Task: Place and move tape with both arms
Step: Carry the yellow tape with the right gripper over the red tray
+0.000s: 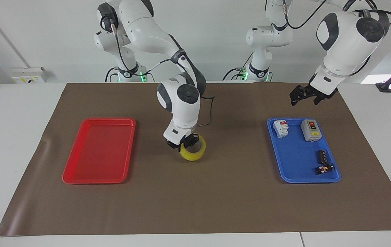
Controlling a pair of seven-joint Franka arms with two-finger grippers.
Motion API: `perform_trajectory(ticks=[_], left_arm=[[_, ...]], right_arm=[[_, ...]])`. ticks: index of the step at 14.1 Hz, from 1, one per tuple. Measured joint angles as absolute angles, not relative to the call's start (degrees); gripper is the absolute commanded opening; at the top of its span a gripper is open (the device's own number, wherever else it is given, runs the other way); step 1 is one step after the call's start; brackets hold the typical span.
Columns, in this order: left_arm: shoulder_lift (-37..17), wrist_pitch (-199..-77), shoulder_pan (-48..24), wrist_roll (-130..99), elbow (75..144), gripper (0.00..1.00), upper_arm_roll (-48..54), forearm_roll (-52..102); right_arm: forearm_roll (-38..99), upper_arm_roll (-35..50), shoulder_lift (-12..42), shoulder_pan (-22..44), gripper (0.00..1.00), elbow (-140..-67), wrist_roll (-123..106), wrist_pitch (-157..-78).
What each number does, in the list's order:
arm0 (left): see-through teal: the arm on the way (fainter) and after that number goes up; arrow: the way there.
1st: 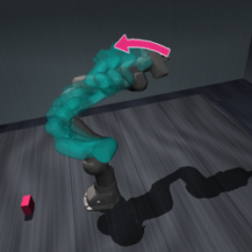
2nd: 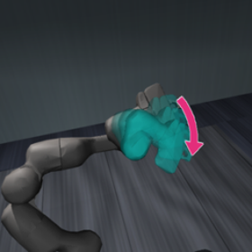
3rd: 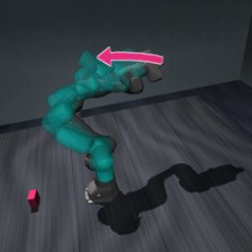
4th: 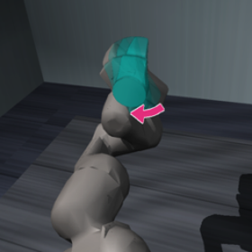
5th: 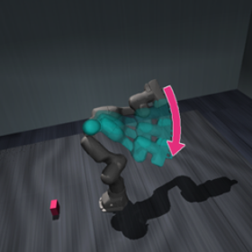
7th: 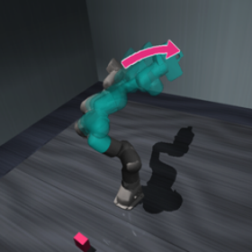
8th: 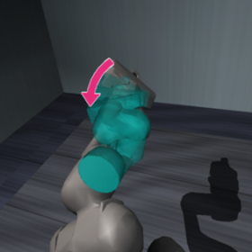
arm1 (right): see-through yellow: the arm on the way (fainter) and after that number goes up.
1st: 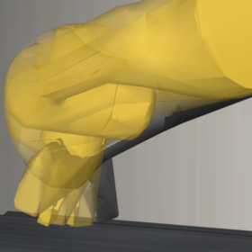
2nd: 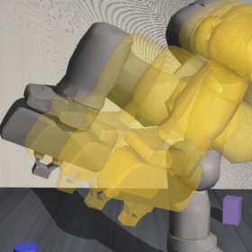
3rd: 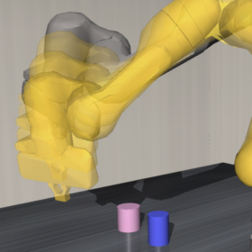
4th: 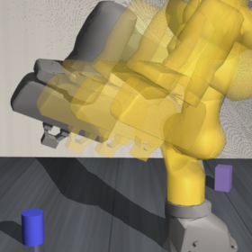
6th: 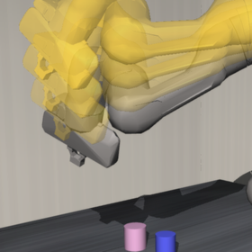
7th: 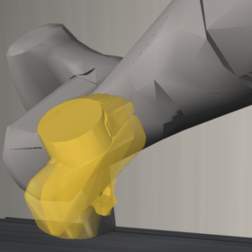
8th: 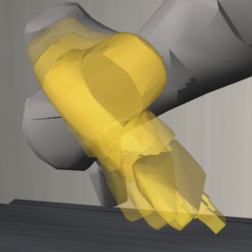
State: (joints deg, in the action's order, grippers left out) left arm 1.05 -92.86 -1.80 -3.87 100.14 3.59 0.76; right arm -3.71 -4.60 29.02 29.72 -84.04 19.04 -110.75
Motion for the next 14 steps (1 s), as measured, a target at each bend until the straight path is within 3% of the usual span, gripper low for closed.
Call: perform_trajectory(ticks=[3,7,10,14], left_arm=[[1.55,-92.88,-1.76,-3.87,99.53,1.00,3.59,0.76],[1.80,-92.89,-1.76,-3.87,99.29,1.00,3.59,0.76],[1.80,-92.95,-1.76,-3.87,99.29,1.00,3.59,0.76],[1.80,-92.96,-1.75,-3.87,99.29,1.00,3.59,0.76]], right_arm=[[-3.75,-4.80,21.29,22.05,0.00,-87.36,6.10,-104.61],[-3.77,-4.97,10.87,9.60,0.00,-100.87,-15.36,-106.63],[-3.76,-5.00,8.11,2.43,0.00,-110.12,-25.63,-116.38],[-3.76,-4.94,6.13,0.35,0.00,-123.99,-27.73,-134.28]])
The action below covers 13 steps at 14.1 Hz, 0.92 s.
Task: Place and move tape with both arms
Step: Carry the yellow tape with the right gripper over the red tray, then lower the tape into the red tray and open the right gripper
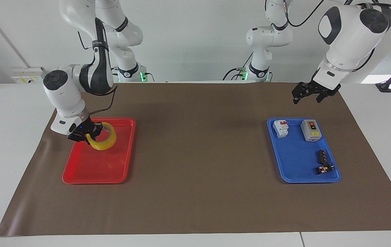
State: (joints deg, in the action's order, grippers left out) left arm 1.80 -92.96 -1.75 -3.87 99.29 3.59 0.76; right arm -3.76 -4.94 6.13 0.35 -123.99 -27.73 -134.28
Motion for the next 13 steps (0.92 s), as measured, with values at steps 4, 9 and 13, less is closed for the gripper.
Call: perform_trajectory(ticks=[4,9,13], left_arm=[[1.80,-92.96,-1.61,-3.87,99.29,1.00,3.55,0.76],[1.81,-92.96,-1.12,-3.87,99.29,1.00,3.56,0.76],[1.81,-92.96,-1.11,-3.87,99.29,1.00,3.57,0.76]], right_arm=[[-3.76,-4.86,4.94,-0.08,0.00,-129.22,-27.73,-141.00],[-3.76,-4.82,5.34,-3.99,0.00,-130.55,-27.82,-142.75],[-3.61,-4.52,5.92,-4.06,0.00,-130.71,-27.32,-142.93]])
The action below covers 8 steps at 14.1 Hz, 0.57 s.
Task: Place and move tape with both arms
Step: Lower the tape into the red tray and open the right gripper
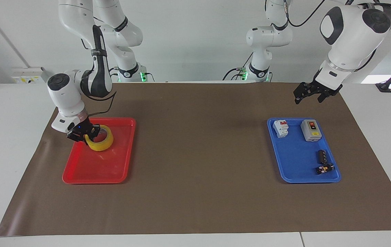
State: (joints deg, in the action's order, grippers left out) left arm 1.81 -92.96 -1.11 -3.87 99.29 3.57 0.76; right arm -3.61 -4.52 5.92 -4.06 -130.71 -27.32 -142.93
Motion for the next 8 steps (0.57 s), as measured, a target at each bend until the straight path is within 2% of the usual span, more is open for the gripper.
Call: perform_trajectory(ticks=[8], left_arm=[[1.81,-92.96,-1.11,-3.87,99.29,1.00,3.57,0.76]], right_arm=[[-3.43,-4.29,7.29,-4.06,0.00,-131.39,-22.96,-145.61]])
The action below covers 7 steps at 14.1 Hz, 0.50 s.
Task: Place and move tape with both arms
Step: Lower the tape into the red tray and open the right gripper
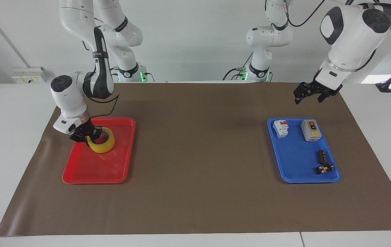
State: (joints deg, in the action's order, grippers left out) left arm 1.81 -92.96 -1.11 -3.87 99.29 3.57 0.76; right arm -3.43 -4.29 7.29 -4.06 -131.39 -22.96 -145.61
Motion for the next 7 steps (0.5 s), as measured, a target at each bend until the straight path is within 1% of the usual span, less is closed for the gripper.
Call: perform_trajectory(ticks=[1,2,5,6,7], left_arm=[[1.81,-92.96,-1.11,-3.87,99.29,1.00,3.57,0.76],[1.81,-92.96,-1.11,-3.87,99.29,1.00,3.57,0.76],[1.81,-92.96,-1.11,-3.87,99.29,1.00,3.57,0.76],[1.81,-92.96,-1.11,-3.87,99.29,1.00,3.57,0.76],[1.81,-92.96,-1.11,-3.87,99.29,1.00,3.57,0.76]], right_arm=[[-3.18,-4.29,7.60,-4.06,0.41,-131.39,-22.82,-146.12],[-2.86,-4.28,7.81,-4.05,0.99,-131.39,-22.56,-146.44],[-2.52,-4.28,7.87,-4.05,1.00,-130.93,-21.40,-146.31],[-2.49,-4.28,7.80,-4.06,1.00,-129.91,-21.11,-145.15],[-2.18,-4.27,7.52,-4.05,1.00,-127.63,-20.03,-141.80]])
